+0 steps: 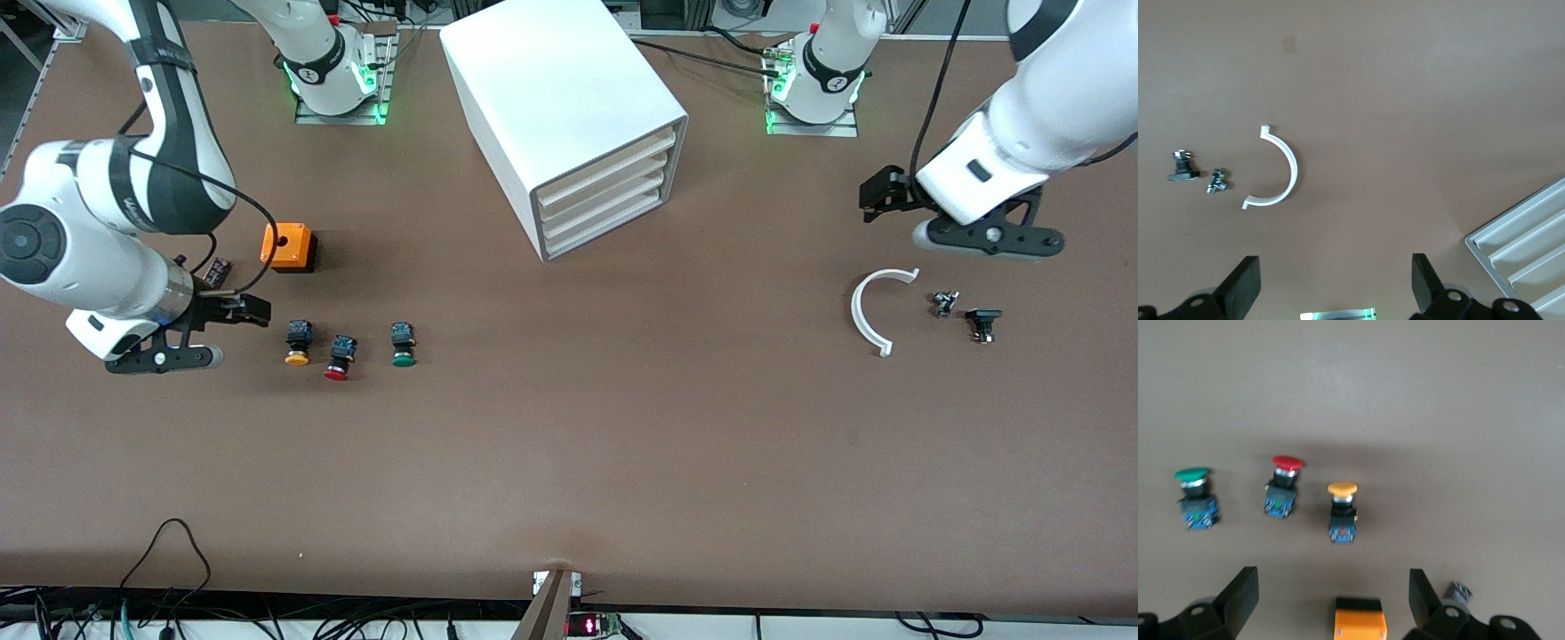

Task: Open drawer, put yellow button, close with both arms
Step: 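Lower the right gripper onto the yellow button while the left gripper reaches the drawer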

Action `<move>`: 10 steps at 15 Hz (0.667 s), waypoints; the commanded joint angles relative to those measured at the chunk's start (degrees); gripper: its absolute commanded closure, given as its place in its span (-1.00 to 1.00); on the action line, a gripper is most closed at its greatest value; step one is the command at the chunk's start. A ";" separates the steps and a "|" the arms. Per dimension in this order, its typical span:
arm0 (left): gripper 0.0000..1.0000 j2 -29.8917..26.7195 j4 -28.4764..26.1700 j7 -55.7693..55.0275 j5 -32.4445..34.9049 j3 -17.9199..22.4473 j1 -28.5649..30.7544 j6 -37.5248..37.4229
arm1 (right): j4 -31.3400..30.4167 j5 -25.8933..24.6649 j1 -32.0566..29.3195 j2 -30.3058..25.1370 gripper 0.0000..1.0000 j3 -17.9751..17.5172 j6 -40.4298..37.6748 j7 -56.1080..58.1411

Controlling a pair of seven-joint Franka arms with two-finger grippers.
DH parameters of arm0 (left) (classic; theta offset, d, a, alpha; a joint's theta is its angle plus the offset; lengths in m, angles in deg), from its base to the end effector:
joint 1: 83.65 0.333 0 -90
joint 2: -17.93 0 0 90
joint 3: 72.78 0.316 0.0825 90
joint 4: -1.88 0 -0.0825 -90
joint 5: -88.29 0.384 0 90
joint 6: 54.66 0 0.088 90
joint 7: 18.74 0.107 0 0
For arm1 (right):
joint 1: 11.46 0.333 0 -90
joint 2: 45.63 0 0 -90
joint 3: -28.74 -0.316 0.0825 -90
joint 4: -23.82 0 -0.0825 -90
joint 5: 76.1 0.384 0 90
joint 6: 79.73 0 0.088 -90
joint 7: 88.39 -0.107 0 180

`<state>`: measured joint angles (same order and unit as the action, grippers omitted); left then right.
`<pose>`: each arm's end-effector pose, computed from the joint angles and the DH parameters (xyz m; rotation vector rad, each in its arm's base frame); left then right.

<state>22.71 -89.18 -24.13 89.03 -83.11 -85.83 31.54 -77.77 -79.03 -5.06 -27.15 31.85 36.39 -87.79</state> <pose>0.5551 -0.1178 0.5645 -3.1010 0.1943 0.2572 0.6315 0.0358 0.3731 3.0725 0.1448 -0.1033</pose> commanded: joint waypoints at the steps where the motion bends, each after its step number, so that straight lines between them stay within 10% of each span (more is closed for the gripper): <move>1: -1.00 5.23 0.44 1.53 -2.05 -0.30 0.24 -0.68 | -8.07 0.11 -0.95 -0.81 -1.00 -0.21 9.10 -1.03; 10: -1.00 16.48 -9.46 7.16 -36.10 -1.01 0.33 -0.33 | -10.56 0.20 -1.74 7.61 -1.00 -0.30 17.38 -5.08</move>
<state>39.91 -94.63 -18.19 59.94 -83.72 -84.85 31.41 -88.23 -78.99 -6.66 -21.66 31.89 51.23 -91.80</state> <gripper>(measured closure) 0.000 0.000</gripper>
